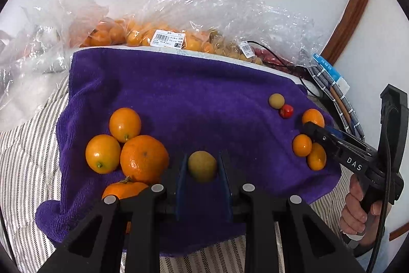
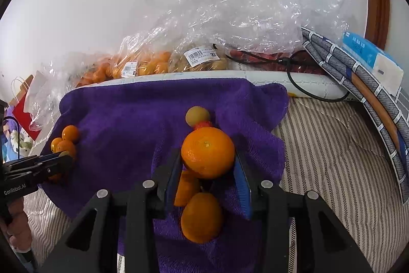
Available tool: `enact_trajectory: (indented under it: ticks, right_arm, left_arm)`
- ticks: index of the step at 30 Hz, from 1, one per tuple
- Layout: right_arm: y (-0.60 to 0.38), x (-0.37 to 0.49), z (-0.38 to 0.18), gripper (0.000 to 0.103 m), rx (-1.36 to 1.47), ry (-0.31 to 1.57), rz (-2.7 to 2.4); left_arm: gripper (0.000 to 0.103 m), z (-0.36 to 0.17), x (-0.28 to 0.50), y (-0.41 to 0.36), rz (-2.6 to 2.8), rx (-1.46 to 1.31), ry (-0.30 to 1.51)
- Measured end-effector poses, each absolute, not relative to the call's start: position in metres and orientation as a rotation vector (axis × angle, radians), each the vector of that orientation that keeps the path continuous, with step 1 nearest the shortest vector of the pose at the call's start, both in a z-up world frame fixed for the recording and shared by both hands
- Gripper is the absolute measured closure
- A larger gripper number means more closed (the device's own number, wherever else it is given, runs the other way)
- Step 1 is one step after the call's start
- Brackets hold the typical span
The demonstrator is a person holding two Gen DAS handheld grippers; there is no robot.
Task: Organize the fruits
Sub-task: 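Carry the large orange and yellow-green fruit onto the towel and open both tools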
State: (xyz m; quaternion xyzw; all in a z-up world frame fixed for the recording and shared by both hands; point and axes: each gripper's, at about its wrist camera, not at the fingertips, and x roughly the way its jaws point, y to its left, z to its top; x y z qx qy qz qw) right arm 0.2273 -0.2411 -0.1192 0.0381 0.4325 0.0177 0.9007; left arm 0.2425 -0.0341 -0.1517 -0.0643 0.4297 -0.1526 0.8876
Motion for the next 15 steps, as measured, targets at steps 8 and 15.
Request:
enact_trajectory:
  ticks: [8, 15]
  right_arm:
    - [-0.2378, 0.2259, -0.1214, 0.063, 0.052, 0.876, 0.02]
    - [-0.2341, 0.2245, -0.1227, 0.063, 0.02, 0.858, 0.002]
  left_arm:
    - [0.079, -0.1528, 0.2434, -0.0367, -0.286, -0.098, 0.875]
    - [0.079, -0.1533, 0.2432, -0.0404, -0.252, -0.05, 0.852]
